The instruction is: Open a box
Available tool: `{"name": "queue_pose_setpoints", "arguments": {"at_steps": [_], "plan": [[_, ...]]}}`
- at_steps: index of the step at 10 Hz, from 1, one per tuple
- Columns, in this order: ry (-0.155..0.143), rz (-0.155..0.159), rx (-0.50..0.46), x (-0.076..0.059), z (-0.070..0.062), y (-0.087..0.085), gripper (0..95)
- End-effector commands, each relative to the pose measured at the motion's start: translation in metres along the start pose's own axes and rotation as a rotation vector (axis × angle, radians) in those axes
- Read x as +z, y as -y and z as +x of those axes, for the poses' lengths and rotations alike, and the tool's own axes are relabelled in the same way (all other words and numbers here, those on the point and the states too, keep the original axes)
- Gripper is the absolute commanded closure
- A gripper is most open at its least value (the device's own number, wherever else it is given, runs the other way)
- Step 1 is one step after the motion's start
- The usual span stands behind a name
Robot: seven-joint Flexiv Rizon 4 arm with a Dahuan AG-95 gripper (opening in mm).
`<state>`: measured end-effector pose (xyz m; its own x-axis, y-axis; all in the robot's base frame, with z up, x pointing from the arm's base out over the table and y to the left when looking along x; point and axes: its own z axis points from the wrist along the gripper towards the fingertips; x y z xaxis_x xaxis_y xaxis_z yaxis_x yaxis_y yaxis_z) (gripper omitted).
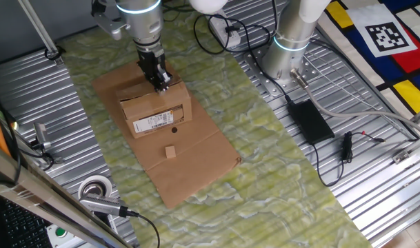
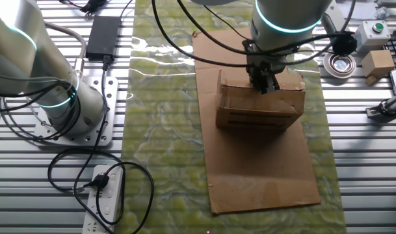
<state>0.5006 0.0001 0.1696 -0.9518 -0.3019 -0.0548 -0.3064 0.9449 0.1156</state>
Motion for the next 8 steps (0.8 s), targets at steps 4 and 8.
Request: {"name": "queue_pose_setpoints", "arguments": {"at_steps": [4, 8], "plan": [[-0.050, 0.104, -0.114, -0.0030, 0.0063, 0.0071, 95.0], [-0.040, 0.095, -0.128, 0.0005, 0.0064, 0.0085, 95.0]]}}
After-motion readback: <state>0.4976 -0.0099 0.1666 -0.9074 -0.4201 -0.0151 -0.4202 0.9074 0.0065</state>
